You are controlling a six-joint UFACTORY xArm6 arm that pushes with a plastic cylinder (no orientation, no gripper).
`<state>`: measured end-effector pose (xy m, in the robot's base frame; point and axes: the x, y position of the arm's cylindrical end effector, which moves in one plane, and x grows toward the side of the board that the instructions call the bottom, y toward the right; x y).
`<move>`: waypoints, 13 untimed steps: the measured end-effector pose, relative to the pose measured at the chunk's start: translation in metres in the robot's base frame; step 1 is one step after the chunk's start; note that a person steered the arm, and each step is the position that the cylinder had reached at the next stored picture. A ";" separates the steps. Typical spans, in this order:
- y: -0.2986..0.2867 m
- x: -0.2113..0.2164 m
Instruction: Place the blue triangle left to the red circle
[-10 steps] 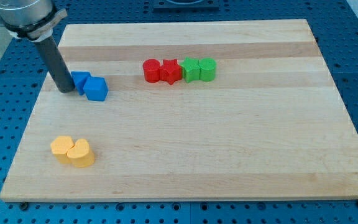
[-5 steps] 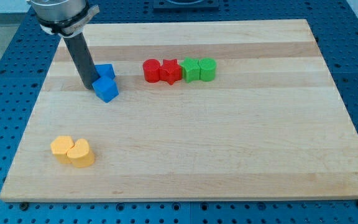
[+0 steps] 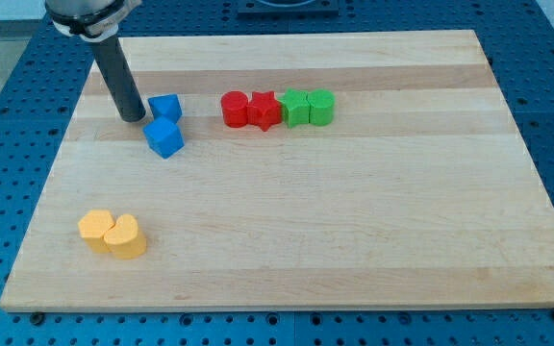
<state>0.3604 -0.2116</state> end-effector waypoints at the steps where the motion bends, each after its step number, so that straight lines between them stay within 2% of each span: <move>1: 0.015 0.000; 4: 0.058 0.000; 9: 0.039 -0.003; 13: 0.038 -0.033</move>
<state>0.3276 -0.1733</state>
